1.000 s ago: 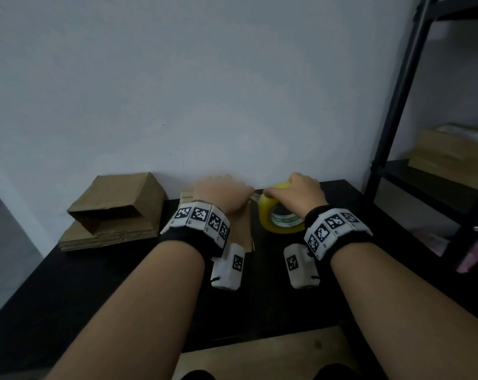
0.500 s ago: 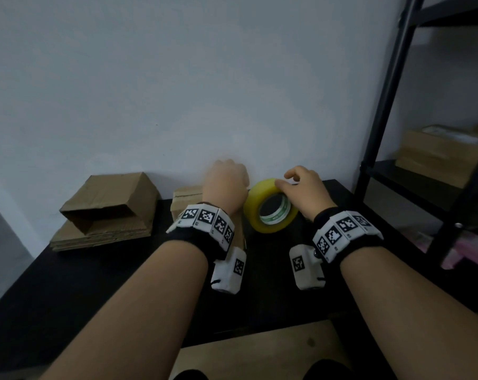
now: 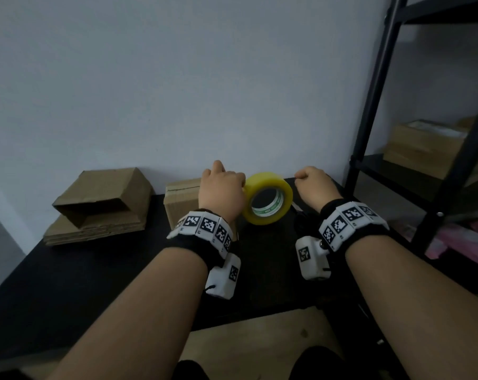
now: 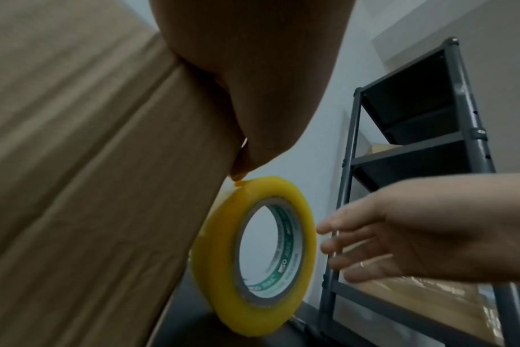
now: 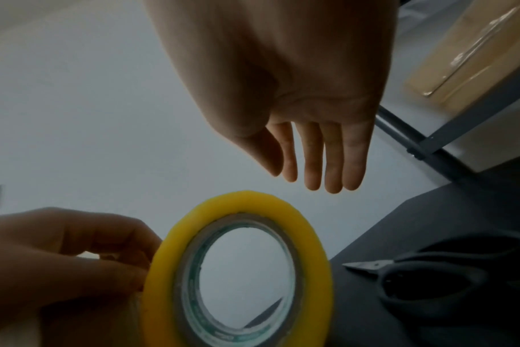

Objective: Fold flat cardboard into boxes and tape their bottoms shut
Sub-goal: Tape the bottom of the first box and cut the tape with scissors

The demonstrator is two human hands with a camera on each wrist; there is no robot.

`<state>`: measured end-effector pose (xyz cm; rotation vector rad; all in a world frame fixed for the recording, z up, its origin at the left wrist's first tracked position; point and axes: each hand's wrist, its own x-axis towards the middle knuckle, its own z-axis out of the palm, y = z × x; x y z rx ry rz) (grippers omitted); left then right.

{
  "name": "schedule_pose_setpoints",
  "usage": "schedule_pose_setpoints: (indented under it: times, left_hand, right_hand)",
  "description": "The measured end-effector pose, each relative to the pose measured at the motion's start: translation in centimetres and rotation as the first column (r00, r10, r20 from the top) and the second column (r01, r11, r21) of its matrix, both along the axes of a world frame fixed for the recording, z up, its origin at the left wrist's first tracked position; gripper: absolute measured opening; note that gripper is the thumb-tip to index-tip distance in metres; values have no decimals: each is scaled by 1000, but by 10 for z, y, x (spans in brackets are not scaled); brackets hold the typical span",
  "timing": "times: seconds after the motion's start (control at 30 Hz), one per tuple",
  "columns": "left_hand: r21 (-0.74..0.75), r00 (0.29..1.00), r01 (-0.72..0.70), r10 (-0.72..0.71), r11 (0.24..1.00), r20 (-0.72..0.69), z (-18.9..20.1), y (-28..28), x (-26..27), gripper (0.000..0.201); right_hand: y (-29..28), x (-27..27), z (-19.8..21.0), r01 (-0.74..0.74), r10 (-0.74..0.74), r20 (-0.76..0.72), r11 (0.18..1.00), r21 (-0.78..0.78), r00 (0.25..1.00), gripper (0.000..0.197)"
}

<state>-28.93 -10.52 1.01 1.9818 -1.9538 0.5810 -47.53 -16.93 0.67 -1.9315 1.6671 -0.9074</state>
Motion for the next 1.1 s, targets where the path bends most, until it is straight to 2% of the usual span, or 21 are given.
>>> schedule_pose_setpoints:
  times: [0.13, 0.23, 0.3, 0.37, 0.57, 0.67, 0.77, 0.87, 1.0, 1.1]
  left_hand:
    - [-23, 1000, -3, 2, 1000, -18, 0, 0, -1, 29]
    - [-34, 1000, -14, 14, 999, -5, -2, 0, -2, 28]
    - [-37, 1000, -14, 13, 999, -7, -2, 0, -2, 28]
    - [-36, 1000, -11, 10, 999, -16, -1, 0, -1, 29]
    - [-35, 1000, -1, 0, 999, -31, -1, 1, -1, 30]
    - [-35, 999, 1, -2, 999, -32, -1, 0, -1, 31]
    - [-31, 999, -6, 5, 1000, -43, -1, 0, -1, 31]
    - [-22, 999, -8, 7, 1000, -52, 0, 0, -1, 31]
    - [13, 996, -14, 15, 1000, -83, 2, 0, -1, 33]
    - [42, 987, -18, 24, 999, -158, 5, 1, 0, 34]
  right_hand:
    - [-1, -12, -9, 34, -24, -123, 996, 83, 992, 30]
    - [-2, -12, -17, 65, -11, -245, 974, 215, 969, 24]
    - [1, -11, -19, 97, 1, -325, 953, 287, 946, 27]
    - [3, -10, -19, 119, 8, -386, 945, 305, 923, 35]
    - [6, -4, -15, 173, 23, -530, 933, 316, 848, 36]
    - [7, -4, -15, 181, 31, -550, 927, 328, 835, 38]
    - [8, -8, -16, 196, 10, -516, 919, 343, 857, 37]
    - [9, -14, -15, 175, -27, -402, 926, 334, 915, 34]
    - [13, -17, -10, 110, -52, -186, 943, 314, 981, 29]
    - [17, -16, 1, 45, -65, 55, 948, 315, 996, 26]
